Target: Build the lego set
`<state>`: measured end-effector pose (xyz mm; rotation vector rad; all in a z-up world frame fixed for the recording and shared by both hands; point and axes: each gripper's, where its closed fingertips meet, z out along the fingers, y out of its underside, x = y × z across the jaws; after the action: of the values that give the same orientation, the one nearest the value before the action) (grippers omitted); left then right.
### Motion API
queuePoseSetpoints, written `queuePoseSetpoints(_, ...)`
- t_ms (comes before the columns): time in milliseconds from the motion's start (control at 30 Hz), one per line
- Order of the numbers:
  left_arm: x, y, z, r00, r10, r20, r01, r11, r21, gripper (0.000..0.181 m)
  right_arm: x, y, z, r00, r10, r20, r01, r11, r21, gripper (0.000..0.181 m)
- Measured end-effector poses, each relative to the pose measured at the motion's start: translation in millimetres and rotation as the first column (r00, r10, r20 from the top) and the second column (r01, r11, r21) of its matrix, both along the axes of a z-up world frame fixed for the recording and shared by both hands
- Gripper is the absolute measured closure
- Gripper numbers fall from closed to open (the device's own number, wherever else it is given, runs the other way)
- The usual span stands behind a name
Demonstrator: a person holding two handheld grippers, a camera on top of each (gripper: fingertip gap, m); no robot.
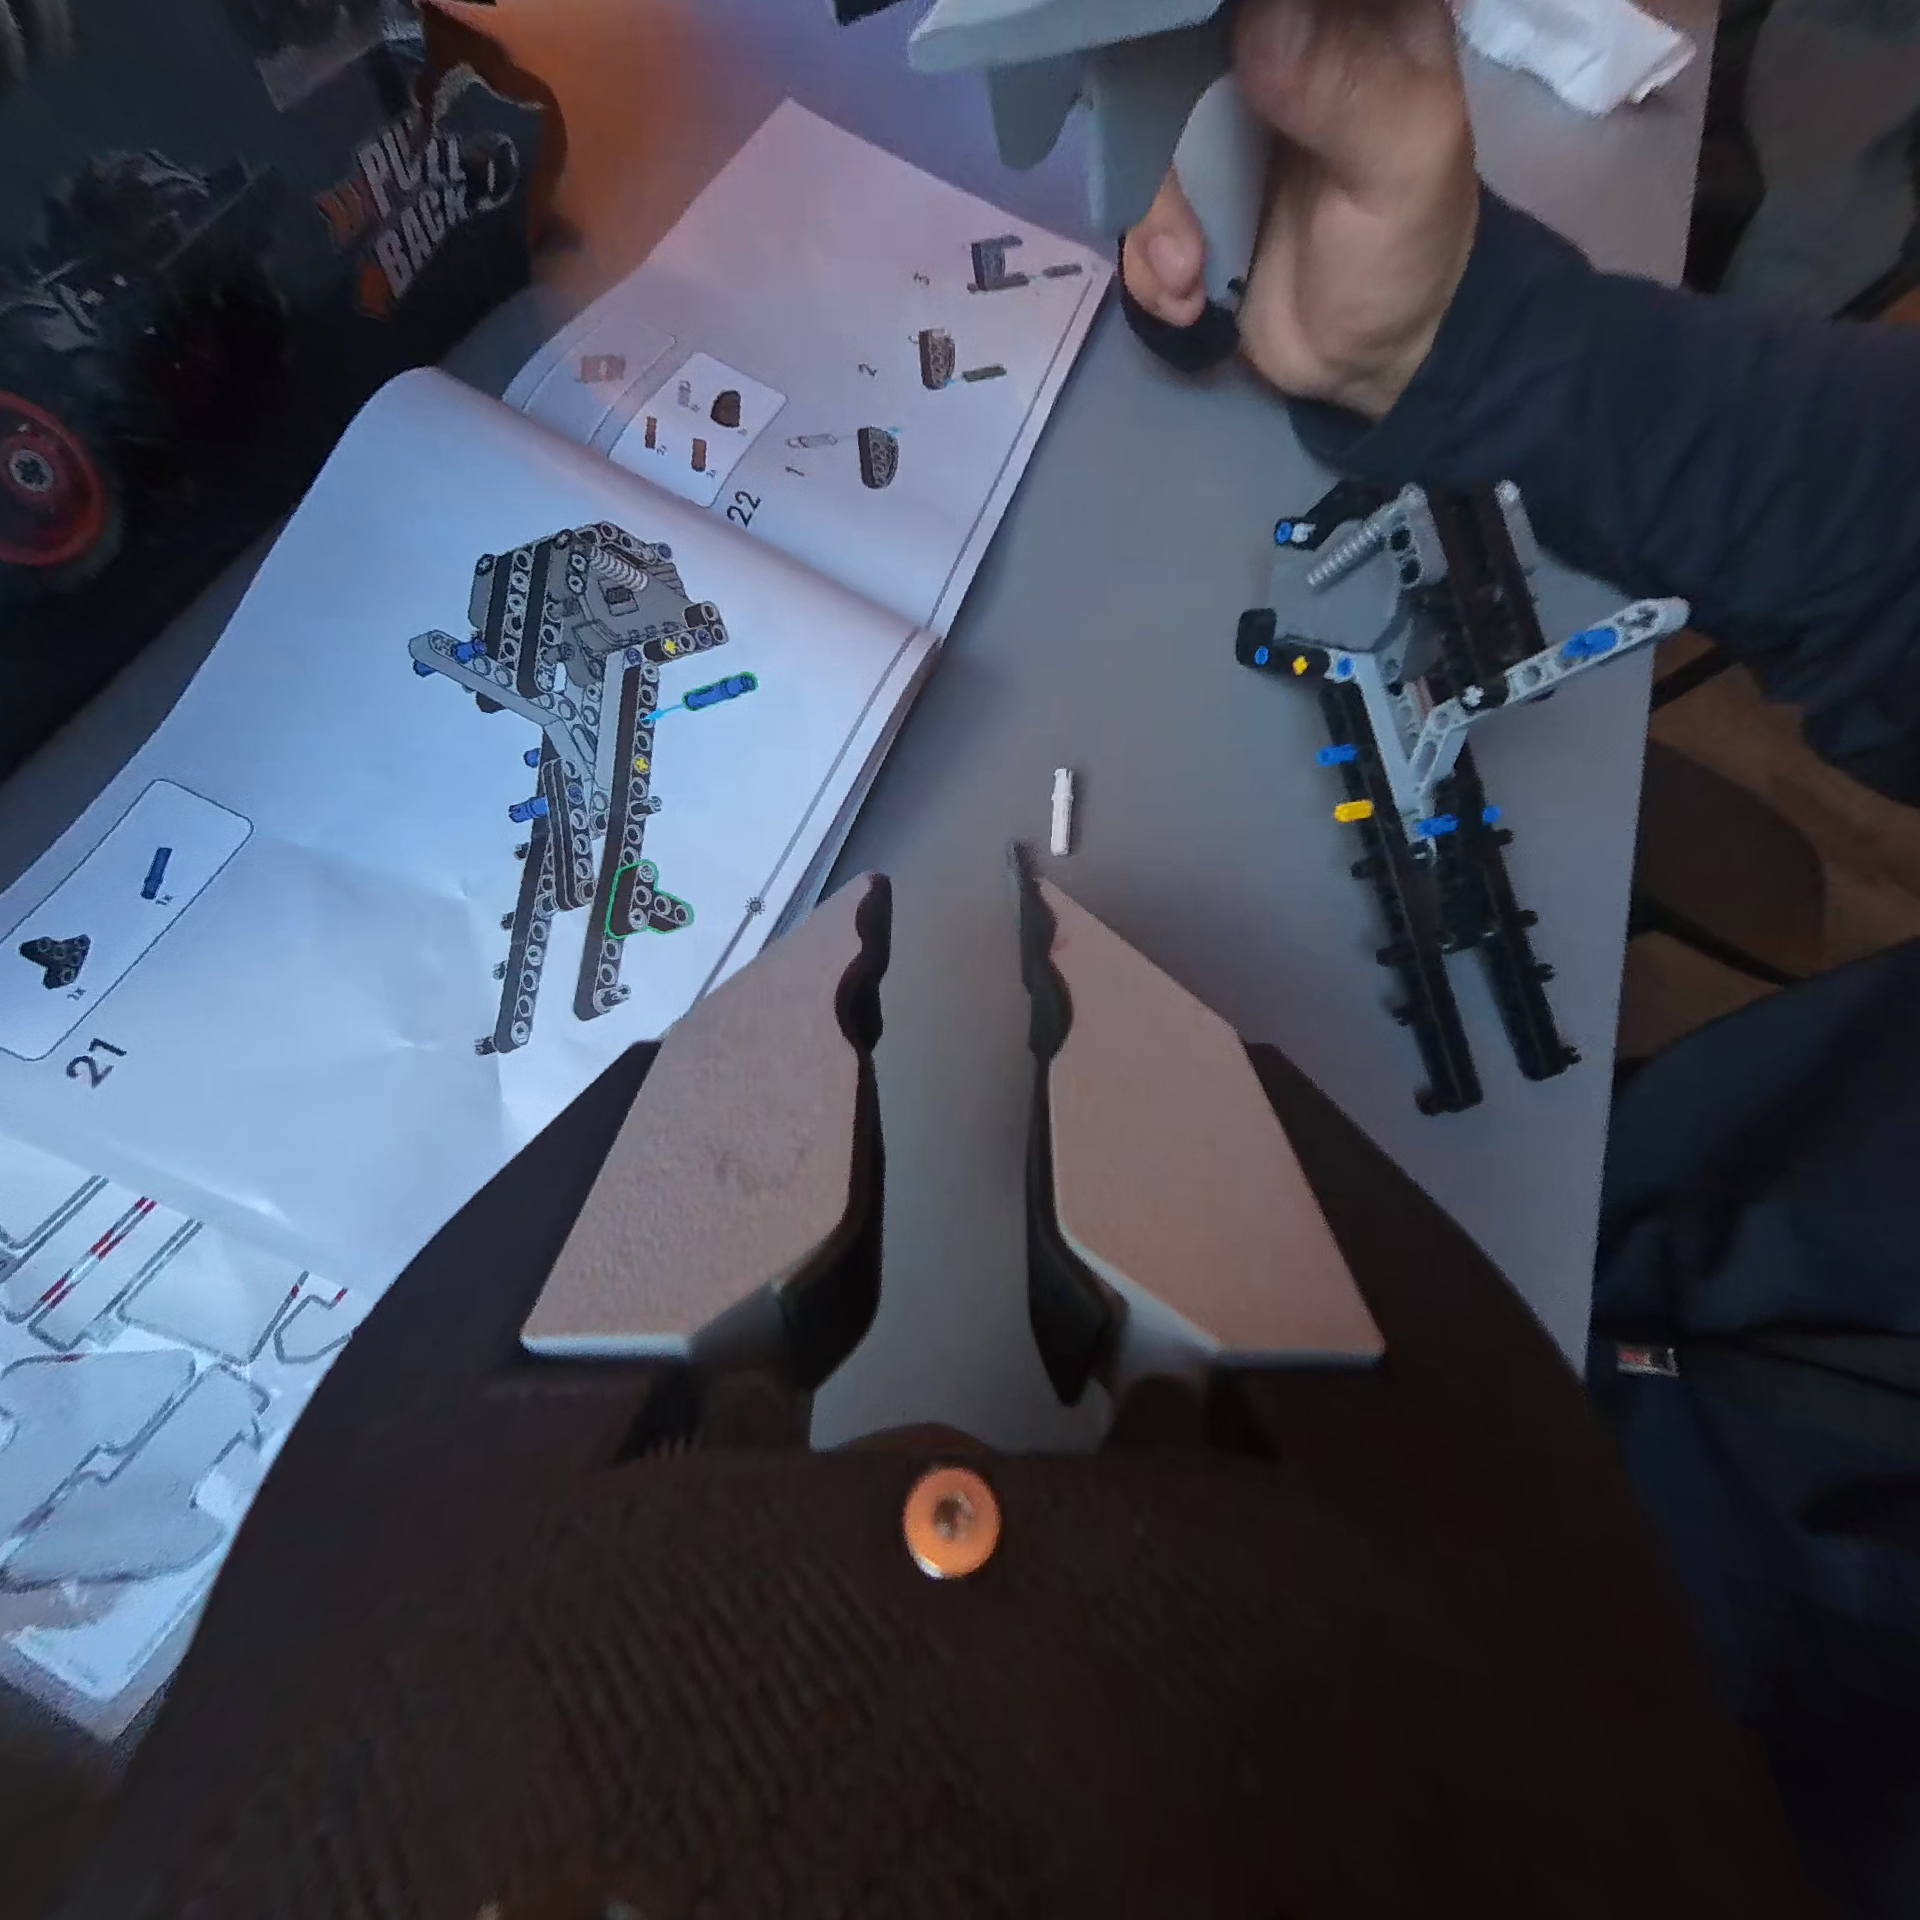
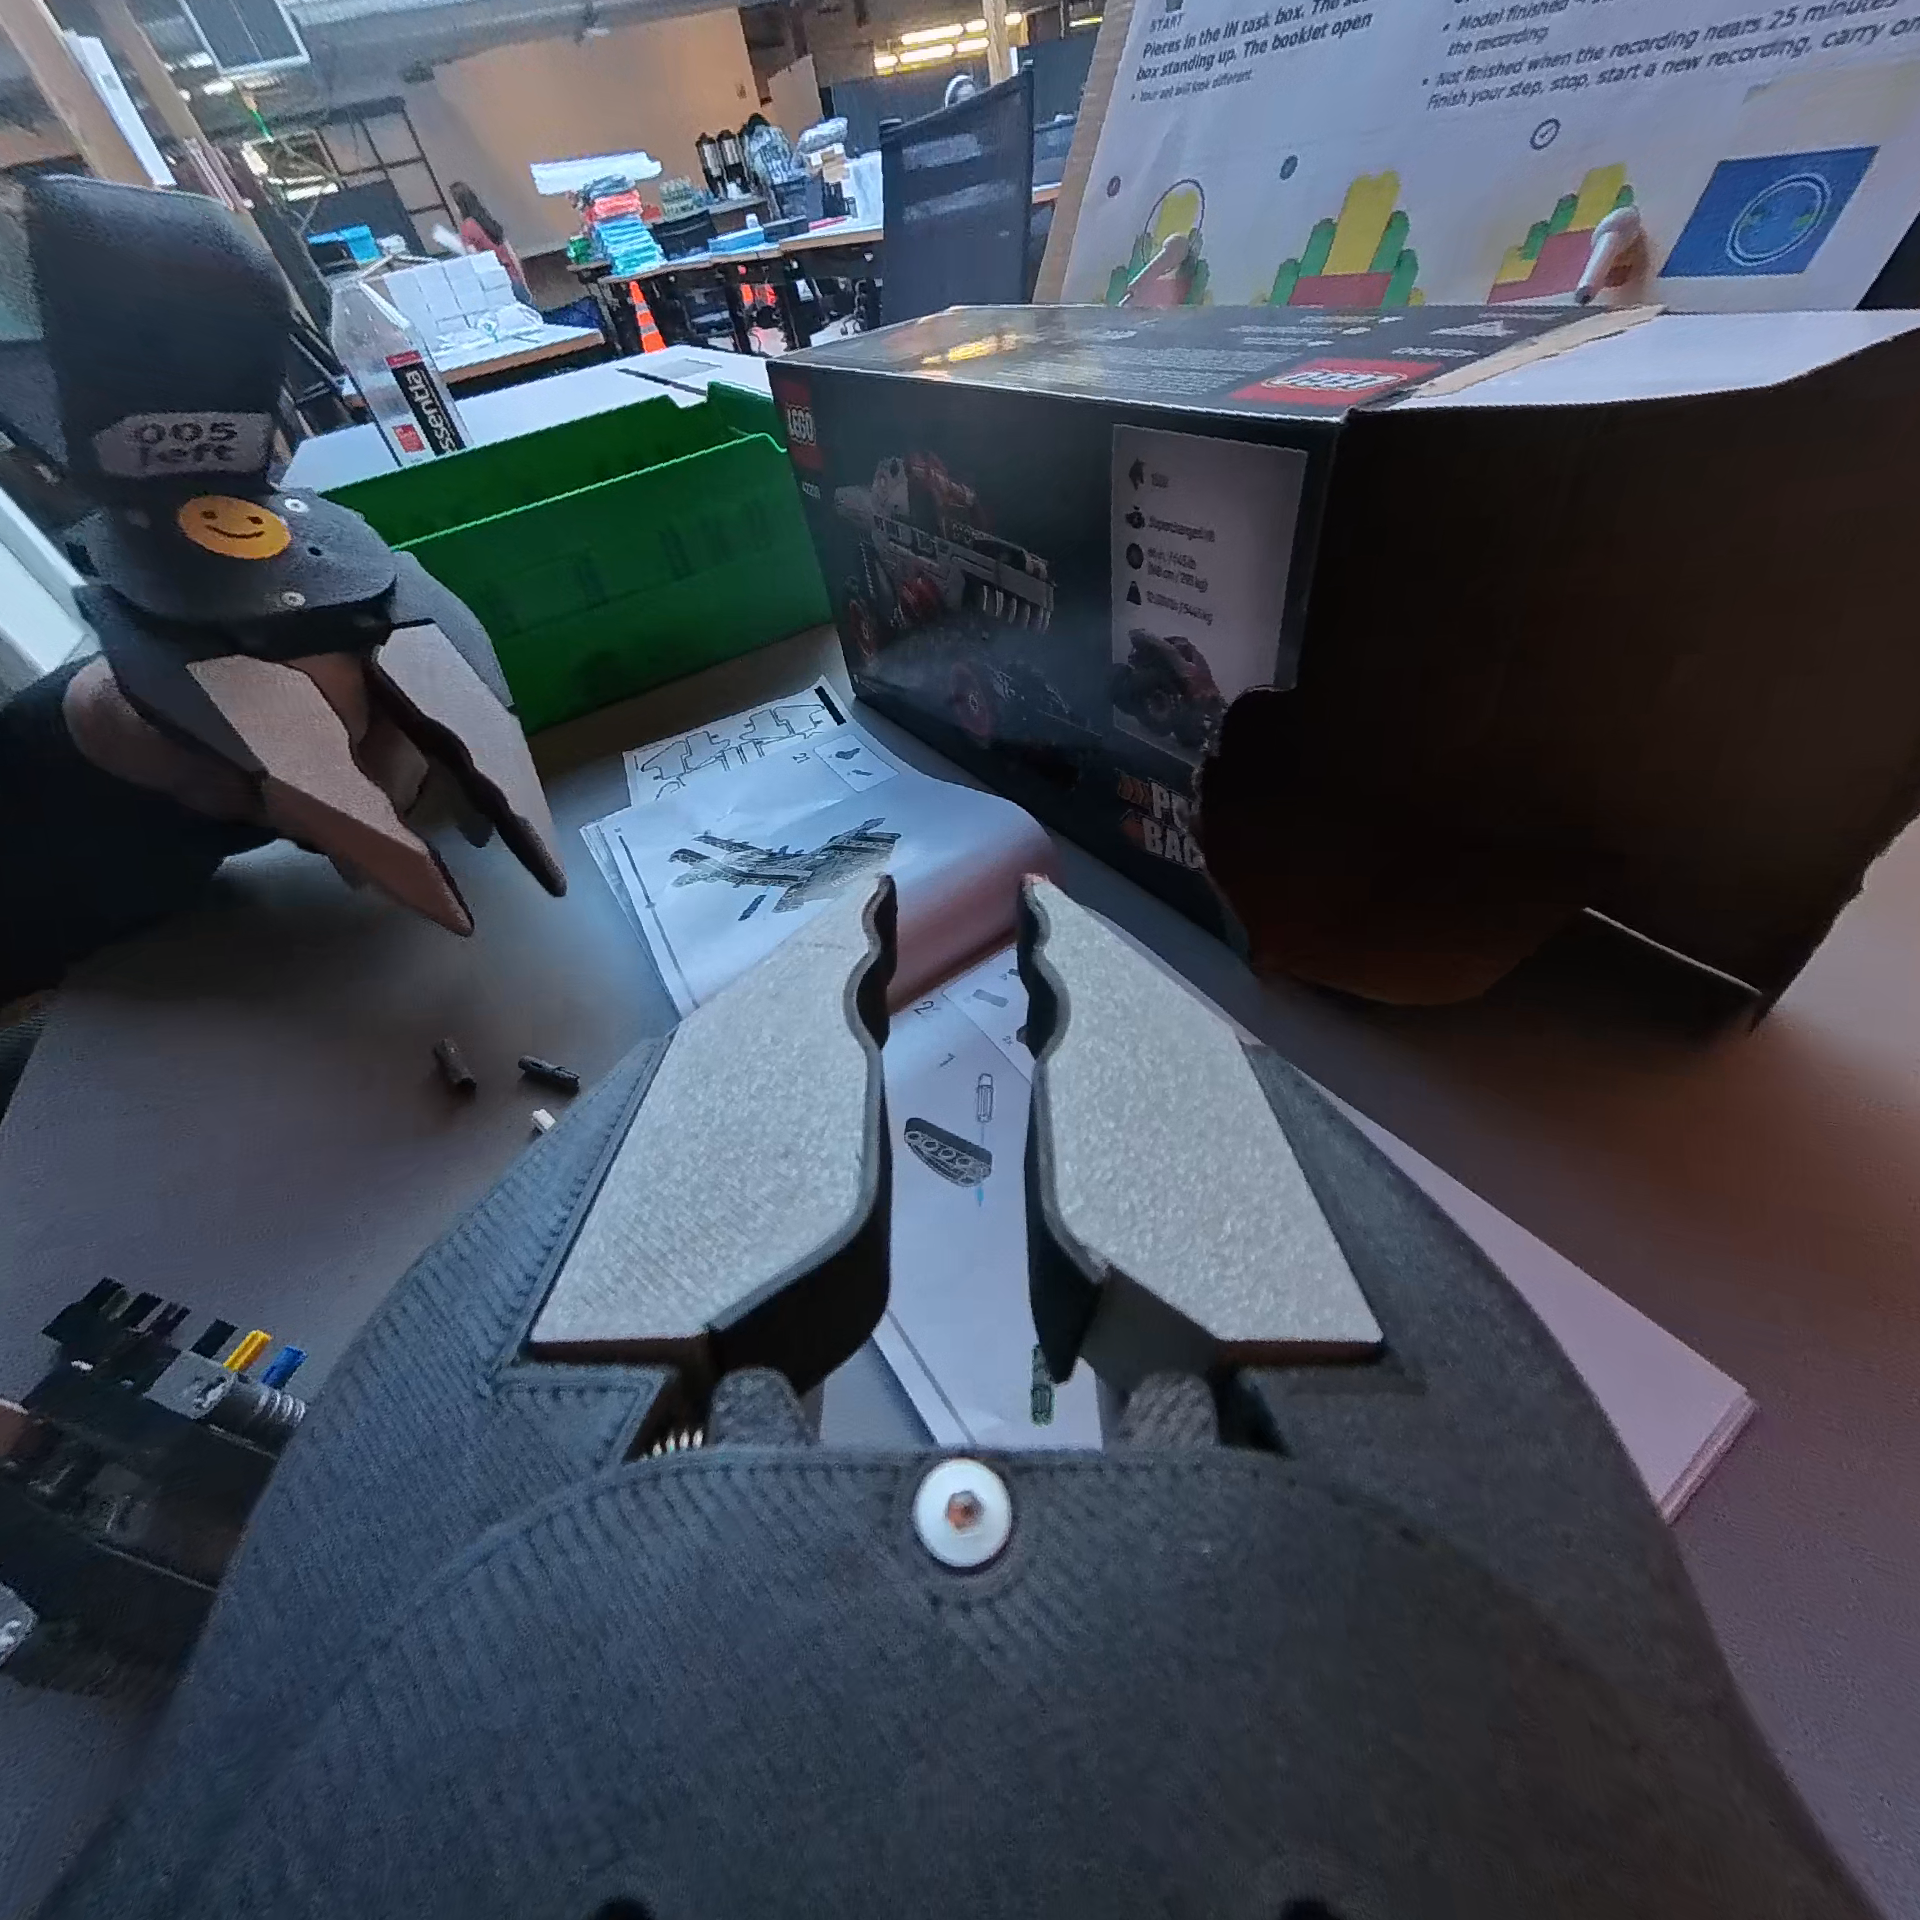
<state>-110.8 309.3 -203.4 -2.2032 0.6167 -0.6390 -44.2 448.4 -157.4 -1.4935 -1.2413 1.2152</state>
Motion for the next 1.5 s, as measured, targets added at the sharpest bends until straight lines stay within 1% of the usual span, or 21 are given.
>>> queuePoseSetpoints(233, -2.5, 3.0, 4.3, 0.999, 0.022, 0.047, -0.022, 1.0, -0.001, 0.158, -1.1, -1.4, -1.4, 1.0, 0.005, 0.009, -0.005, 1.0, 0.001, 0.161)
queuePoseSetpoints(400, -3.0, 3.9, 4.7, 0.998, 0.028, 0.057, -0.028, 1.0, 0.0, 0.158, 0.0, 0.0, 0.0, 1.0, 0.0, 0.002, 0.0, 1.0, 0.001, 0.161)
queuePoseSetpoints(1500, -3.7, 4.5, 6.9, 0.998, 0.035, 0.061, -0.036, 0.999, 0.01, 0.158, -0.7, 0.6, -3.1, 1.0, -0.005, 0.022, 0.005, 1.0, 0.009, 0.163)
